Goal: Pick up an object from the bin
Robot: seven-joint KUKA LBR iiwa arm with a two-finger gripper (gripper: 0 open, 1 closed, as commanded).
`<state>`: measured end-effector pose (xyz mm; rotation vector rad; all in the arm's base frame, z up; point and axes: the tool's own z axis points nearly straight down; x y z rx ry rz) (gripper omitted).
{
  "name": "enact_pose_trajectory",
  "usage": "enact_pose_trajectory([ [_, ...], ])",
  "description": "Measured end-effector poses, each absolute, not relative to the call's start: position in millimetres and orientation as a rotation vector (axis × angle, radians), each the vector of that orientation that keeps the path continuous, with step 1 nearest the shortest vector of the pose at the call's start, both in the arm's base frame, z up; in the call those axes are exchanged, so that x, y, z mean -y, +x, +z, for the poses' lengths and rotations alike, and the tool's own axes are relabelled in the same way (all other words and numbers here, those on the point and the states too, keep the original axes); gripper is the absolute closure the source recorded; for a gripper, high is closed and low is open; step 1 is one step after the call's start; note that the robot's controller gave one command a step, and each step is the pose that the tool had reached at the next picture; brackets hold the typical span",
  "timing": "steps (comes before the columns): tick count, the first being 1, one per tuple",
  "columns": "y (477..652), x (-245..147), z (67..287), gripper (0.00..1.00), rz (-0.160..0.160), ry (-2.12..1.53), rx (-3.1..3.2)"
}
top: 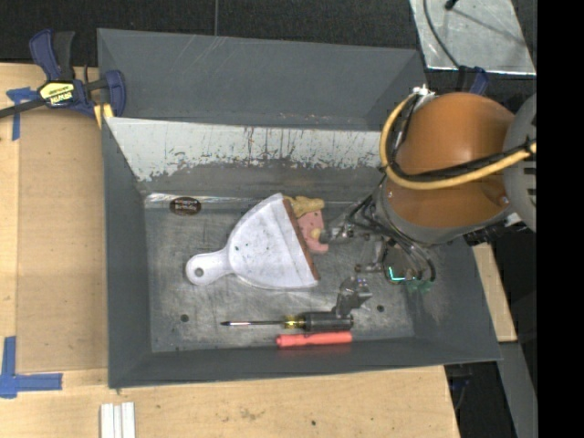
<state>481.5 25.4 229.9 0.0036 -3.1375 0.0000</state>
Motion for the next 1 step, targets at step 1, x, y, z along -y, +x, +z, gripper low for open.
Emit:
enact_pose_trajectory([
  [1, 482.9, -25.3, 232.8, 0.00, -0.001, 0.002, 3.144],
])
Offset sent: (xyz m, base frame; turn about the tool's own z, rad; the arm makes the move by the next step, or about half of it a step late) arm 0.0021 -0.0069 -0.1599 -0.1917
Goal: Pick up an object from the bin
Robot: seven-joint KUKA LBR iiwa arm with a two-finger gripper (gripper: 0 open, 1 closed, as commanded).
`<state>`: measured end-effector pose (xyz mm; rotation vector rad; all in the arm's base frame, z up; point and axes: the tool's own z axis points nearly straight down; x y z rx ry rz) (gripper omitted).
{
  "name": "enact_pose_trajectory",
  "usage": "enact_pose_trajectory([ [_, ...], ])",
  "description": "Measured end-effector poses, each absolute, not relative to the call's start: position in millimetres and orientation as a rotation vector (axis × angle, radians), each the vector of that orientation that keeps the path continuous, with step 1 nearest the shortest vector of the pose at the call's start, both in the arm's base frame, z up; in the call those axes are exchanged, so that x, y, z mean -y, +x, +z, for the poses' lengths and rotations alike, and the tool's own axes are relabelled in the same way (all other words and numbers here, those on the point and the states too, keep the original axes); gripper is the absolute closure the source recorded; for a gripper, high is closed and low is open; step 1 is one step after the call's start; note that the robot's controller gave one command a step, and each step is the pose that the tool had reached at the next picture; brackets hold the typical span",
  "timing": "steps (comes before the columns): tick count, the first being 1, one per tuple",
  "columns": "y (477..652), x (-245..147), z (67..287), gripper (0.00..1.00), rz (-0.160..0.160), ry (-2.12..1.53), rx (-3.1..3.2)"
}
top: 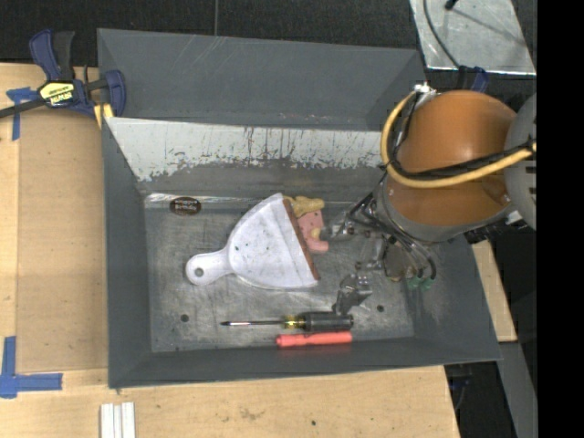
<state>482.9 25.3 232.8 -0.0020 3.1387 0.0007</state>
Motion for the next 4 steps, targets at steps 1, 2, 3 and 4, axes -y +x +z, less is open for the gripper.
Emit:
enact_pose_trajectory([
  [1, 484.4, -22.5, 165.0, 0.00, -0.001, -0.131, -3.132],
  [2, 483.1, -22.7, 101.0, 0.00, 0.001, -0.159, -3.137],
  [3, 483.7, -50.2, 105.2, 0.00, 0.001, -0.313, -3.121],
  [4, 487.6, -44.0, 82.4, 0.00, 0.001, -0.739, -3.037],
])
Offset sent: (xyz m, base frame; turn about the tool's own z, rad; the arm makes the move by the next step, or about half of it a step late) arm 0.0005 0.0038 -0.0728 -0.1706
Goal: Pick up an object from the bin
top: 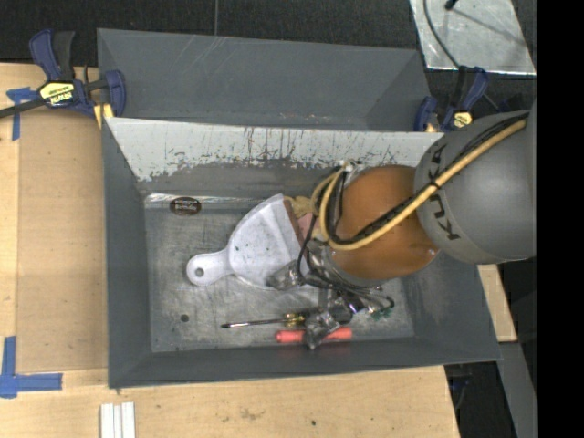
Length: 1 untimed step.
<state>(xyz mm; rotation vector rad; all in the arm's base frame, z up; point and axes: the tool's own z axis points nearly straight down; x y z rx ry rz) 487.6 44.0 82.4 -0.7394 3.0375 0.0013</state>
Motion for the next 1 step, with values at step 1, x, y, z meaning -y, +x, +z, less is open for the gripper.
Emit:
enact_pose_trajectory([
  [1, 490.8, -4.6, 79.5, 1.00, 0.026, -0.231, -3.118],
])
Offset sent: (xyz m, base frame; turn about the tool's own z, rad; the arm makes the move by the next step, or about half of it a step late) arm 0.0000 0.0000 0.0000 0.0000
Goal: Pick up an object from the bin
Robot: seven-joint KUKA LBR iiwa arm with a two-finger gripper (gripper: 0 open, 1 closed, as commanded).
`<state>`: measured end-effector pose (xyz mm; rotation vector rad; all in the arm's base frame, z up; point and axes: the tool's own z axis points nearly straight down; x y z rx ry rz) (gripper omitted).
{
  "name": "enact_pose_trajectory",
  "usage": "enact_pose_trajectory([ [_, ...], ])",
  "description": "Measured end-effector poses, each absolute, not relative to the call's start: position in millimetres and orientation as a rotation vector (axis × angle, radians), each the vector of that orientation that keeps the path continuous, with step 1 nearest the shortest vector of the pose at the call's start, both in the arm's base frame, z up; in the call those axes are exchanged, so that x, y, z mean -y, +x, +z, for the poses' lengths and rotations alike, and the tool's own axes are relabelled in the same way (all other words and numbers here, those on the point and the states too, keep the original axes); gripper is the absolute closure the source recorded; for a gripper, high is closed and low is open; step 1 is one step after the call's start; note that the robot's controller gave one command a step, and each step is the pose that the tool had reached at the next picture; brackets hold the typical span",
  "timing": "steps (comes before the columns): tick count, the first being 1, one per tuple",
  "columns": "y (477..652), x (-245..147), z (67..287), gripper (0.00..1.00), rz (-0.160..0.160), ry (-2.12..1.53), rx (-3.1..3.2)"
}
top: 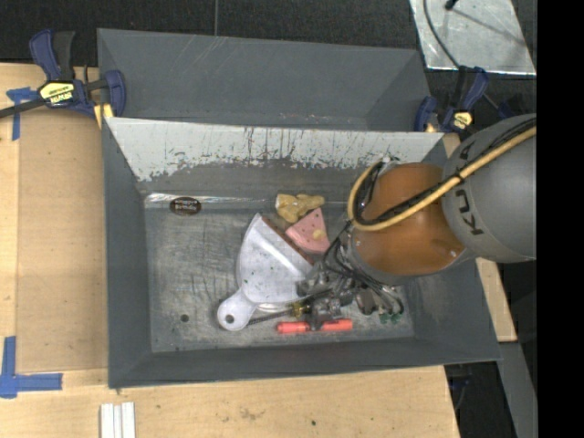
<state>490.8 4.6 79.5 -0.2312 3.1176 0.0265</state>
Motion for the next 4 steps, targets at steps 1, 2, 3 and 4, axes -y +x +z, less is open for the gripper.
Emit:
enact_pose_trajectory([
  [1, 490.9, -4.7, 79.5, 1.00, 0.025, -0.232, -3.117],
  [2, 490.1, -4.3, 82.7, 1.00, 0.021, -0.235, -3.120],
  [3, 488.3, -1.1, 94.9, 1.00, 0.008, -0.235, -3.126],
  [4, 488.9, 0.2, 104.3, 1.00, 0.002, -0.232, -3.128],
])
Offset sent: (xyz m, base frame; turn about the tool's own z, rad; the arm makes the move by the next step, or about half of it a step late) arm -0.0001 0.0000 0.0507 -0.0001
